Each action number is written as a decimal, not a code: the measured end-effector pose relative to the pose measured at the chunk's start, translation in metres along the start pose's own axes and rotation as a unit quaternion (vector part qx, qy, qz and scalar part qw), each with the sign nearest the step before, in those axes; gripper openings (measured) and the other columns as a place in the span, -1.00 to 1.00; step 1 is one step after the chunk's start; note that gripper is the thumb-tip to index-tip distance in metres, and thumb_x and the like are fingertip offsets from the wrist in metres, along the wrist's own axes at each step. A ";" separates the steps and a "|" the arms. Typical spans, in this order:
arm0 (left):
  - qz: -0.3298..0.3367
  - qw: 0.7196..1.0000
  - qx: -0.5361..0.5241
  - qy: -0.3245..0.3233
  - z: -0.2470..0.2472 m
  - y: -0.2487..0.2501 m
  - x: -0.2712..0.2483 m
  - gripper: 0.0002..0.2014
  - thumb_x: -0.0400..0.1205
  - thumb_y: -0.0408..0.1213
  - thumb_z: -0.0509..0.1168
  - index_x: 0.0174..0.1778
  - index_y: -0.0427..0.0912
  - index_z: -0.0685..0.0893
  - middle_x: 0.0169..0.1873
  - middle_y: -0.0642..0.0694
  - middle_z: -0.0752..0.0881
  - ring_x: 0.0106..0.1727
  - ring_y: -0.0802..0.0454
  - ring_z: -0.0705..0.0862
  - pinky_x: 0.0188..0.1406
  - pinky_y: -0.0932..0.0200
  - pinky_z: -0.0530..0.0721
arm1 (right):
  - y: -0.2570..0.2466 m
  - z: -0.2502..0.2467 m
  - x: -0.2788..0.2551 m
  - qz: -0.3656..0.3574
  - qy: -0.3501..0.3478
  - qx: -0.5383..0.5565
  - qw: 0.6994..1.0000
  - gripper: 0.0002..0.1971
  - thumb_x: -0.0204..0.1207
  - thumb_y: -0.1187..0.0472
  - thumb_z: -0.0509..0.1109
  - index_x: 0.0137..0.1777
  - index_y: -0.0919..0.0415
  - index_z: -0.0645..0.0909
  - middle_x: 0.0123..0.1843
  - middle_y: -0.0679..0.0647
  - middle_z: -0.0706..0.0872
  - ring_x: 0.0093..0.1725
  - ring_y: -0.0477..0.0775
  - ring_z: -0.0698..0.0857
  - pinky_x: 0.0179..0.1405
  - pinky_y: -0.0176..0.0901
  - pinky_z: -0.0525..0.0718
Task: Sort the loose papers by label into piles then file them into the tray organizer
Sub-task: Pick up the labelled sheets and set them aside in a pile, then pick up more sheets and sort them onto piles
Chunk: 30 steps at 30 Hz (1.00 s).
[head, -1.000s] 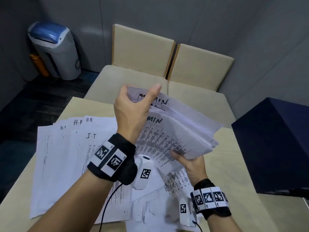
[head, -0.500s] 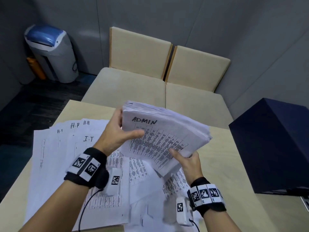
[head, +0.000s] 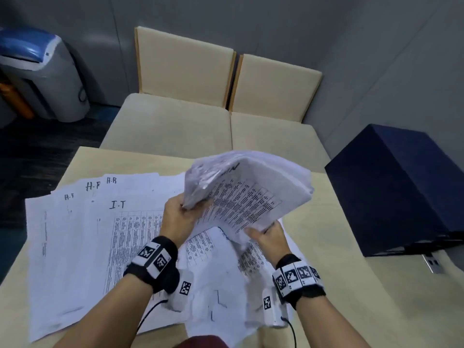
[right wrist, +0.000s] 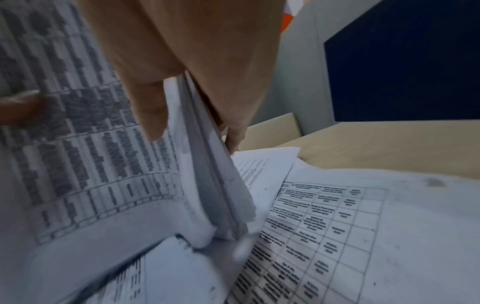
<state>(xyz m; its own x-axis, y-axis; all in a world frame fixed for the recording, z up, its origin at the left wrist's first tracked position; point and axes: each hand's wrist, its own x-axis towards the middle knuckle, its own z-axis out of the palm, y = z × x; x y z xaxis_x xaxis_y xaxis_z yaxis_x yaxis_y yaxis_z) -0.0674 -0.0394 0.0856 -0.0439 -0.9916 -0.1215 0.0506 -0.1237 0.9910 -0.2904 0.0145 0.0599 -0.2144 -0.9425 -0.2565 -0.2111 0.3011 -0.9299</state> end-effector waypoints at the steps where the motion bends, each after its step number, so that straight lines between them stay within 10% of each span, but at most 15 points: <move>1: 0.005 1.000 -0.004 0.005 0.002 0.006 0.002 -0.75 0.45 -0.11 0.59 -0.09 -0.19 0.81 -0.10 -0.30 0.83 -0.05 -0.18 0.80 0.06 -0.38 0.76 | 0.000 -0.004 -0.003 -0.004 0.016 0.002 1.000 -0.75 0.54 0.48 0.51 0.09 0.19 0.61 0.01 -0.05 0.82 -0.05 -0.22 0.83 -0.07 -0.30 0.74; 6: -0.005 0.997 -0.081 -0.019 0.019 0.027 0.019 -0.76 0.50 -0.28 0.56 0.06 -0.13 0.75 -0.11 0.00 0.86 -0.04 0.13 0.83 0.03 0.18 0.77 | 0.006 -0.034 -0.030 -0.007 0.055 -0.001 0.998 -0.83 0.69 0.27 0.41 0.23 0.07 0.66 0.02 -0.21 0.87 0.08 -0.26 0.80 0.06 -0.44 0.68; 12: -0.061 0.989 -0.083 -0.105 0.073 0.012 0.030 -0.49 0.52 -0.32 0.55 0.35 -0.14 0.54 0.23 -0.10 0.77 0.22 -0.02 0.77 0.22 0.03 0.72 | 0.026 -0.089 -0.051 0.028 0.145 0.036 0.988 -0.85 0.72 0.25 0.36 0.20 0.15 0.72 0.08 0.07 0.89 0.10 0.07 0.85 0.10 0.03 0.81; 16: -0.140 0.973 0.060 -0.175 0.109 -0.020 0.022 -0.55 0.57 -0.27 0.52 0.33 -0.16 0.51 0.16 -0.15 0.76 0.07 -0.08 0.79 0.00 0.03 0.75 | 0.048 -0.143 -0.043 0.075 0.205 0.050 0.975 -0.84 0.67 0.34 0.38 0.05 0.10 0.75 0.06 0.07 0.89 0.04 0.12 0.85 0.11 0.04 0.79; 30: -0.174 0.906 0.384 -0.022 0.124 -0.133 -0.019 -0.60 0.51 -0.12 0.53 0.17 -0.11 0.56 0.09 -0.09 0.62 0.02 -0.01 0.66 0.06 0.06 0.67 | 0.116 -0.288 0.058 0.244 0.189 -0.262 0.914 -0.63 0.65 0.32 0.26 0.43 0.33 0.58 0.36 0.34 0.70 0.32 0.40 0.67 0.30 0.07 0.60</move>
<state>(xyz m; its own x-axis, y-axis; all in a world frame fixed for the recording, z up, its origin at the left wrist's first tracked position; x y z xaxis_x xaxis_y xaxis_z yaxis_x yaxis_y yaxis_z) -0.1968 0.0002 -0.0366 0.0361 -0.8931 -0.4484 -0.6833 -0.3495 0.6411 -0.6023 0.0365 0.0127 -0.6987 -0.5900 -0.4046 -0.4094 0.7936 -0.4501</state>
